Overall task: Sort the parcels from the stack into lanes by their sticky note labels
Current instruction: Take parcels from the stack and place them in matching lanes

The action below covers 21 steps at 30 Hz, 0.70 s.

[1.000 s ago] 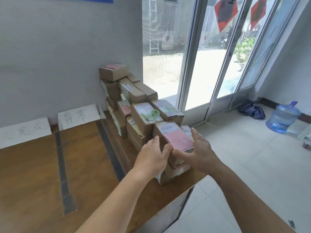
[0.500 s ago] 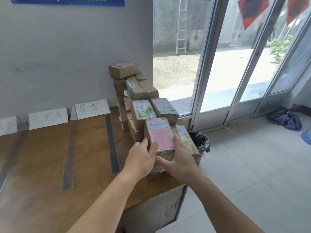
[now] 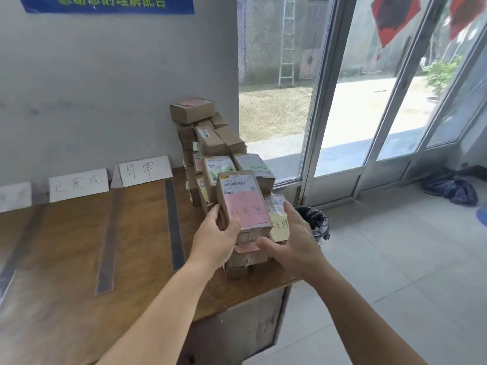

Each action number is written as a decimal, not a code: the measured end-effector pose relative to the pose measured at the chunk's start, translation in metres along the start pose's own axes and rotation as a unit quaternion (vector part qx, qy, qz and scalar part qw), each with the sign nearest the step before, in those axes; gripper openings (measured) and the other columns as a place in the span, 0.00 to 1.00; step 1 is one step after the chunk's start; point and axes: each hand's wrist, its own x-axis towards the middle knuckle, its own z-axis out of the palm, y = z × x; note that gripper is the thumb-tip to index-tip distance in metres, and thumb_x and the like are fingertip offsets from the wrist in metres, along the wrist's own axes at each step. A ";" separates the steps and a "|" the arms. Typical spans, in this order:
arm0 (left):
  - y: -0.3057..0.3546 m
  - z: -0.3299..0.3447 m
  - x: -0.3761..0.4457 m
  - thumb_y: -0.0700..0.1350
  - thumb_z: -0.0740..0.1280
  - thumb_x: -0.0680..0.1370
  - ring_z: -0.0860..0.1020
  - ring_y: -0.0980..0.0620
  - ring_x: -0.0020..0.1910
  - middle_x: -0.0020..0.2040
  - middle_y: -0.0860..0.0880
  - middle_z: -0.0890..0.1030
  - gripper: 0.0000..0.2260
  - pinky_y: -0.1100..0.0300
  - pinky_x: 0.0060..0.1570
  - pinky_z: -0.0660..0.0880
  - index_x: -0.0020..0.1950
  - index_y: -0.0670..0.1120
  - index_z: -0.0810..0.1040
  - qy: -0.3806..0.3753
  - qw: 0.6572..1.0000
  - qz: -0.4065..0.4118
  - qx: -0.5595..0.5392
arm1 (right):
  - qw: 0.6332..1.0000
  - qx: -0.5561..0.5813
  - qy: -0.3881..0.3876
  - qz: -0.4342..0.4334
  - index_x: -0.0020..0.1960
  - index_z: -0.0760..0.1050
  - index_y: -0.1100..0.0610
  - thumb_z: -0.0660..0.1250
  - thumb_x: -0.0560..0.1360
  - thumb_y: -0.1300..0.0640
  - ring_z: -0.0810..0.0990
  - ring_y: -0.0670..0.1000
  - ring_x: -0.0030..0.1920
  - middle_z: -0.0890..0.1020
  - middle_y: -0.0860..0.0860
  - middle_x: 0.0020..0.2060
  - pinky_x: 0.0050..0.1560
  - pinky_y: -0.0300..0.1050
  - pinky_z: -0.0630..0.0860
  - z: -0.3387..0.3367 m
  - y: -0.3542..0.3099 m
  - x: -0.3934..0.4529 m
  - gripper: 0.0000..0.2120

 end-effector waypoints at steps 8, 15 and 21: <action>-0.008 0.000 0.003 0.55 0.64 0.78 0.68 0.50 0.68 0.70 0.52 0.70 0.28 0.57 0.58 0.67 0.76 0.54 0.60 -0.001 0.999 -0.028 -0.015 | 0.990 -0.102 -0.001 0.102 0.77 0.49 0.54 0.69 0.67 0.36 0.56 0.56 0.73 0.59 0.55 0.74 0.72 0.54 0.56 0.009 0.040 0.003 0.50; -0.011 0.001 0.002 0.55 0.64 0.78 0.68 0.49 0.68 0.71 0.51 0.69 0.27 0.57 0.59 0.67 0.75 0.54 0.61 0.005 0.999 -0.043 -0.027 | 0.987 -0.120 0.019 0.108 0.76 0.52 0.55 0.68 0.66 0.35 0.61 0.56 0.70 0.64 0.54 0.70 0.70 0.52 0.60 0.019 0.046 0.013 0.48; -0.011 0.001 0.001 0.55 0.64 0.78 0.67 0.49 0.69 0.72 0.50 0.69 0.27 0.53 0.63 0.67 0.75 0.53 0.61 0.008 0.999 -0.040 -0.017 | 0.987 -0.106 0.028 0.115 0.75 0.55 0.55 0.70 0.66 0.35 0.64 0.56 0.67 0.68 0.54 0.68 0.67 0.53 0.64 0.020 0.050 0.014 0.47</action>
